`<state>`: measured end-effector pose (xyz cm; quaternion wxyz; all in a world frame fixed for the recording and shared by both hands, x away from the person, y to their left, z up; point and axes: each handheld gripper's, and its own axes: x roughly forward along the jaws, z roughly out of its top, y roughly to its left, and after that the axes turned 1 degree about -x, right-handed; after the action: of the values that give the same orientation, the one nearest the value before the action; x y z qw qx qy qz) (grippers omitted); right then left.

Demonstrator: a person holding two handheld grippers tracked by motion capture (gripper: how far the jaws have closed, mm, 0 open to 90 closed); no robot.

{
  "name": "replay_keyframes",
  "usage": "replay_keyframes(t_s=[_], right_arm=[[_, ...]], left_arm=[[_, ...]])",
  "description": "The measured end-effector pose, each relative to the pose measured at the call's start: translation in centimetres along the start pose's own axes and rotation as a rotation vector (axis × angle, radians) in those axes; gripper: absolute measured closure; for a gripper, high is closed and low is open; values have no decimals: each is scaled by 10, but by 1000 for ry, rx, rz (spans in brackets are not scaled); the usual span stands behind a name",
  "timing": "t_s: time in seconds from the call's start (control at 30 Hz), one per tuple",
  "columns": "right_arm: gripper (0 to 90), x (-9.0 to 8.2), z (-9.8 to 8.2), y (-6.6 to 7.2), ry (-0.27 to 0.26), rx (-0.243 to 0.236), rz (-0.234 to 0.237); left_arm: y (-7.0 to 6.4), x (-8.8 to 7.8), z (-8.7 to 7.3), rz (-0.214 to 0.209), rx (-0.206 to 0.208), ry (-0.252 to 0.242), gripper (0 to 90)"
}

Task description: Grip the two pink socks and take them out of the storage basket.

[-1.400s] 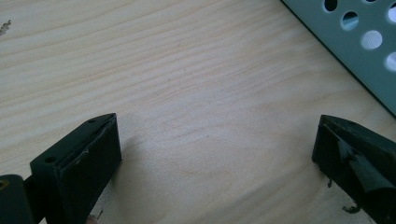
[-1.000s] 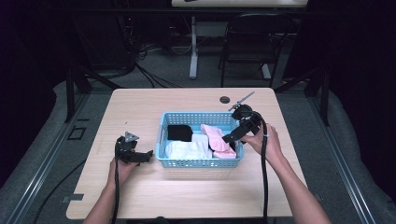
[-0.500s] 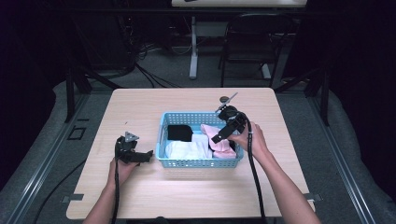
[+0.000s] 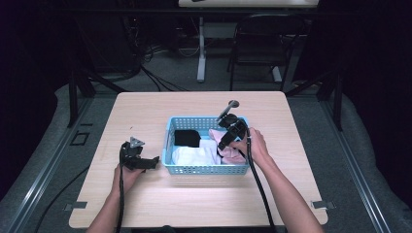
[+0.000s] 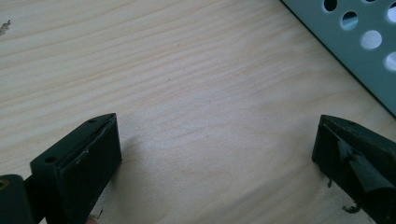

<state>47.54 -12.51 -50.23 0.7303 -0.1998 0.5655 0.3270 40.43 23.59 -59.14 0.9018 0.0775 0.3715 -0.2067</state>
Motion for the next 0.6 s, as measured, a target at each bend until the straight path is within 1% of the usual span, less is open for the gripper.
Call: replay_keyframes(t_s=[0.03,0.07,0.1,0.17,0.2,0.23,0.27,0.3,0.33,0.37,0.4,0.43,0.47,0.5,0.6], right_arm=[[387,4,2,-2,26,1,-10],[413,6,2,-3,20,13,-11],[413,6,2,-3,20,13,-11],[449,9,3,-5,33,23,-15],[476,10,3,-6,29,34,-7],[537,12,2,-8,37,36,-17],[537,12,2,-8,37,36,-17],[610,12,2,-9,27,51,-12],[635,12,1,-9,24,58,-16],[635,12,1,-9,24,58,-16],[673,11,2,-10,35,54,-11],[708,11,1,-11,33,58,-11],[774,11,0,-12,30,63,-19],[774,11,0,-12,30,63,-19],[850,9,-2,-13,14,74,-15]], left_arm=[[0,0,0,0,0,0,12],[0,0,0,0,0,0,12],[0,0,0,0,0,-2,12],[0,0,0,0,0,0,12],[0,0,0,0,0,-1,12],[0,0,0,0,2,2,12],[0,0,0,-1,-1,0,12],[0,0,0,-1,-1,0,12],[0,0,0,0,0,0,12],[0,0,0,0,0,0,12],[0,0,0,0,-1,0,12],[0,0,0,0,-1,-1,12],[0,0,0,-1,0,-1,12],[0,0,0,-1,0,-1,12],[0,0,0,0,0,-1,12]])
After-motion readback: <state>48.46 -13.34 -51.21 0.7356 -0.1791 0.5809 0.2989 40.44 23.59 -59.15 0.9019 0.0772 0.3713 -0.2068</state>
